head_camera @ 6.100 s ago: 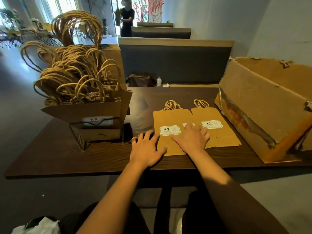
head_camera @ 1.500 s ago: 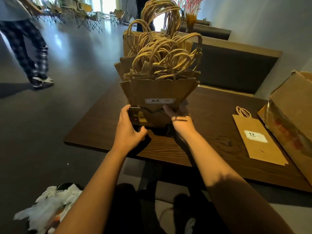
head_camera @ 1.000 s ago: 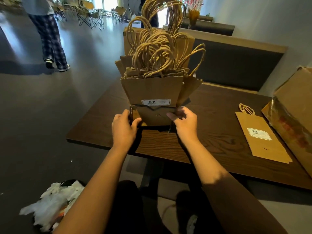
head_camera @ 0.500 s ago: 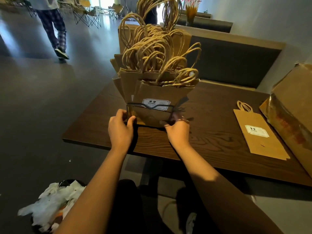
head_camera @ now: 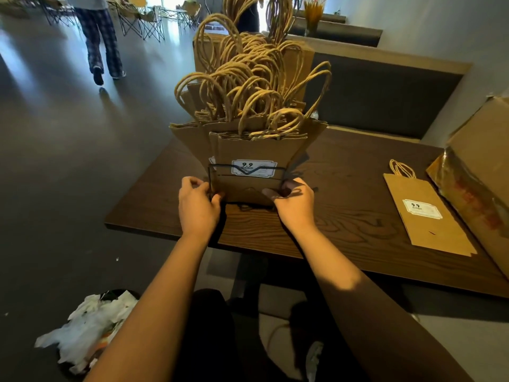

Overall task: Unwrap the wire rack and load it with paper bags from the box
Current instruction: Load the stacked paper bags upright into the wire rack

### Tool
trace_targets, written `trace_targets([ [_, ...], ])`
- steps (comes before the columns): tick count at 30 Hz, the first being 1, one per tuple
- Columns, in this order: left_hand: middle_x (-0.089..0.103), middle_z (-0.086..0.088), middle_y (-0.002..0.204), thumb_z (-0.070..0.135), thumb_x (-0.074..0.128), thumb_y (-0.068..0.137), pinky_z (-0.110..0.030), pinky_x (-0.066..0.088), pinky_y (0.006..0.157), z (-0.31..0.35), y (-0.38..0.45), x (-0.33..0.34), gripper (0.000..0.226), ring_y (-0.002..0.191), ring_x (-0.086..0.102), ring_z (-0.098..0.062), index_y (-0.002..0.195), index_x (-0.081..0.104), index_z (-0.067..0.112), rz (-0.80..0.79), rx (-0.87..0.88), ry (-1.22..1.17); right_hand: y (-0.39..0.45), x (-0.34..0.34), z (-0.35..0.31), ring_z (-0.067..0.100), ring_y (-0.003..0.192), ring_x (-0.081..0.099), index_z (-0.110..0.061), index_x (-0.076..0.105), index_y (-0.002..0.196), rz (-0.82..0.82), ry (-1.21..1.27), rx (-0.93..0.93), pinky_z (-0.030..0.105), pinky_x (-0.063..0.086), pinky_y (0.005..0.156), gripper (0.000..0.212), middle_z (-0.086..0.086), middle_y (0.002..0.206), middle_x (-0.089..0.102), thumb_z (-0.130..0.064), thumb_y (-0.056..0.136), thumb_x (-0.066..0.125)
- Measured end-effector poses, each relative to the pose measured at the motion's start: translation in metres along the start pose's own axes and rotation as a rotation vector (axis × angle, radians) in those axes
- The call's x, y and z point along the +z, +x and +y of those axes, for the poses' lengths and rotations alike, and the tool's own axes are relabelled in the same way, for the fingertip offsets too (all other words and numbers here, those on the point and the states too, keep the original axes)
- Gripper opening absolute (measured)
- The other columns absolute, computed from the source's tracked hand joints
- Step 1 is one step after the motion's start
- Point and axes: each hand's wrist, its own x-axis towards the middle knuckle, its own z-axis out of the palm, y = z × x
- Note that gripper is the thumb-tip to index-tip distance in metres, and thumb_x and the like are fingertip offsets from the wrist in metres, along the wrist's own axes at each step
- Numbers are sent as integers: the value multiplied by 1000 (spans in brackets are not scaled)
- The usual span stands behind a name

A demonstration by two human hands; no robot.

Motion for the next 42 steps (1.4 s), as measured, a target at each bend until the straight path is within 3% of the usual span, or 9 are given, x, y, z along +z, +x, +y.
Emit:
trace_targets([
  [4,41,4,119,29,76,90,-40,57,83,5,1,-11,17,95,60,-18,101,70,17,-49,-28,2,0,-2,0,27,102,66,-15,73,113,-123,-90,21,34,55,83,41,8,112,71,-33,78,85],
  [8,46,-2,134,23,78,87,-34,56,90,21,-10,-22,52,111,59,-14,132,52,20,131,7,-127,-10,-7,0,22,115,59,-16,61,125,-151,-60,-55,37,53,94,57,4,126,62,-32,77,86],
  [12,47,1,135,18,74,90,-19,41,95,45,-17,-28,68,114,42,4,148,40,9,194,83,-206,-20,-20,-9,0,110,48,-24,53,128,35,60,-149,11,45,86,56,-7,129,49,-28,81,84],
  [15,50,0,134,19,73,88,-27,47,98,45,-14,-25,62,121,50,-7,142,45,15,98,53,-160,-19,-27,-25,1,115,47,-21,51,135,49,40,-220,6,40,88,56,-5,131,50,-28,86,78],
  [19,55,-10,129,35,72,85,-49,53,94,46,-17,-27,57,120,58,-36,133,50,13,-202,-86,67,-14,-34,-30,18,127,50,-21,47,141,-125,-66,-177,33,48,100,57,-3,139,47,-33,91,72],
  [26,61,-15,125,53,57,94,-41,48,85,89,-23,-48,53,113,61,-39,127,62,12,-394,-120,595,-8,-77,17,18,121,52,-28,52,136,-69,-85,-123,32,51,92,47,-3,131,51,-38,93,69],
  [33,66,-5,94,43,64,98,-38,52,83,160,-37,11,31,96,64,-27,95,65,12,-700,57,216,20,-174,86,35,135,41,-29,47,142,-20,-502,307,49,38,110,59,8,146,46,-54,91,62],
  [39,70,0,92,27,70,94,-36,51,89,169,-72,96,10,93,67,-19,94,64,20,-630,21,-202,24,-258,147,46,144,26,-26,28,154,-67,-702,730,53,23,115,104,22,160,25,-84,73,58],
  [42,70,-1,99,24,71,95,-35,50,93,180,-78,118,9,97,66,-18,99,63,22,-636,16,-310,21,-271,160,45,142,26,-27,23,155,-101,-726,757,54,23,114,123,24,156,31,-93,59,59],
])
